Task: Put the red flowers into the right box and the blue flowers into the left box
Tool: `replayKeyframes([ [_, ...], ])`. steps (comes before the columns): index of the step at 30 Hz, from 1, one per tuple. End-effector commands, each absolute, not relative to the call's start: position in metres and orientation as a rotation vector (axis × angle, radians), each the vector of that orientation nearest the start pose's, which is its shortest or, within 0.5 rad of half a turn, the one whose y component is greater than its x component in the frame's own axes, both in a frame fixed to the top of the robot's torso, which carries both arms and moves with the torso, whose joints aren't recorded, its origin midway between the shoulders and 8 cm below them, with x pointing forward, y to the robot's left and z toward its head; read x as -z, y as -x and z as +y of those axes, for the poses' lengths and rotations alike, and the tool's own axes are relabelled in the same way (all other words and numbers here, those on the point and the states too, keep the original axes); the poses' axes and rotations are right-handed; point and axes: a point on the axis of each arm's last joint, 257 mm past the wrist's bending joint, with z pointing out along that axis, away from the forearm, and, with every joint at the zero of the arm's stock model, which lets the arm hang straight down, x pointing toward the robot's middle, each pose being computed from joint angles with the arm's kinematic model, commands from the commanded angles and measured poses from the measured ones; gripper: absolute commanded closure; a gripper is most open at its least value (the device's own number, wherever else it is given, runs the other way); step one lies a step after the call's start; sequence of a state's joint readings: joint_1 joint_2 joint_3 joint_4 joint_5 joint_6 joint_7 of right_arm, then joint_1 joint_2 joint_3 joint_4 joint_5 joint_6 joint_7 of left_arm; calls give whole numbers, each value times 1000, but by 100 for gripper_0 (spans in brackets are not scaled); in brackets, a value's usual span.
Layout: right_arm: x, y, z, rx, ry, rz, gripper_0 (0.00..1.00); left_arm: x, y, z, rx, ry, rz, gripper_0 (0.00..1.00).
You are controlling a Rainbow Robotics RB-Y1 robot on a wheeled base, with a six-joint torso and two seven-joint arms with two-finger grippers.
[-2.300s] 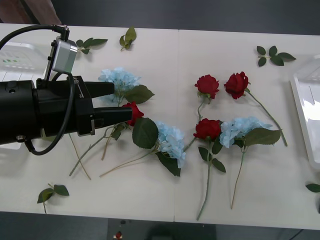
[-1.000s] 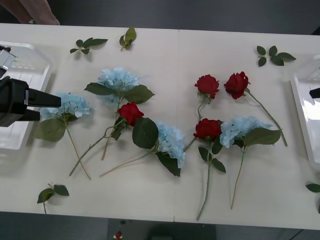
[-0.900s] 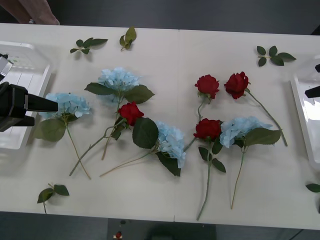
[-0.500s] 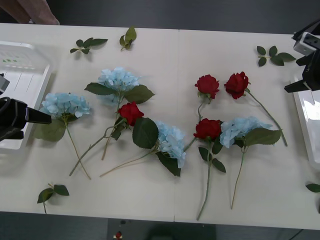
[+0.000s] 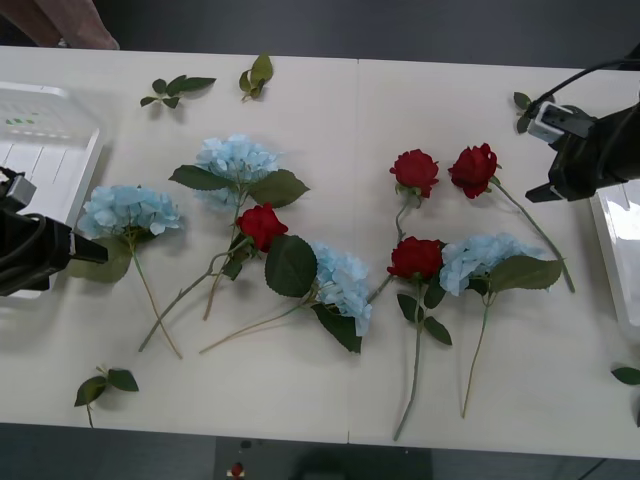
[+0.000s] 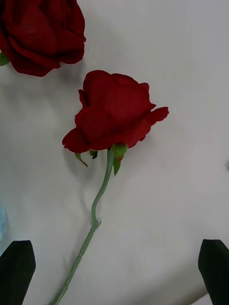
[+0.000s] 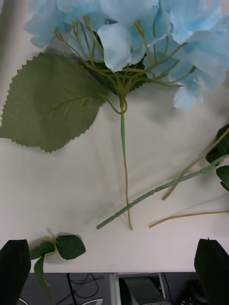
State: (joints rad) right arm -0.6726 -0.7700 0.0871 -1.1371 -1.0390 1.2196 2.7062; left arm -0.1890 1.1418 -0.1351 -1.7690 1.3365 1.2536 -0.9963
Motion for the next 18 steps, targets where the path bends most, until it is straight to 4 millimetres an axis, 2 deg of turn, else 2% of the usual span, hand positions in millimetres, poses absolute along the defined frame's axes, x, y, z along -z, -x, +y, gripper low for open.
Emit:
replayKeyframes([
  [1,206,-593,-334,146,1291,2095,0,225,-439,348,467,417,2683,0],
  [10,245,-596,-332,106,1185,2178,0,236,-456,353,412,419,2694,0],
  [18,264,-588,-335,99,1074,2310,0,255,-475,347,390,408,2682,0],
])
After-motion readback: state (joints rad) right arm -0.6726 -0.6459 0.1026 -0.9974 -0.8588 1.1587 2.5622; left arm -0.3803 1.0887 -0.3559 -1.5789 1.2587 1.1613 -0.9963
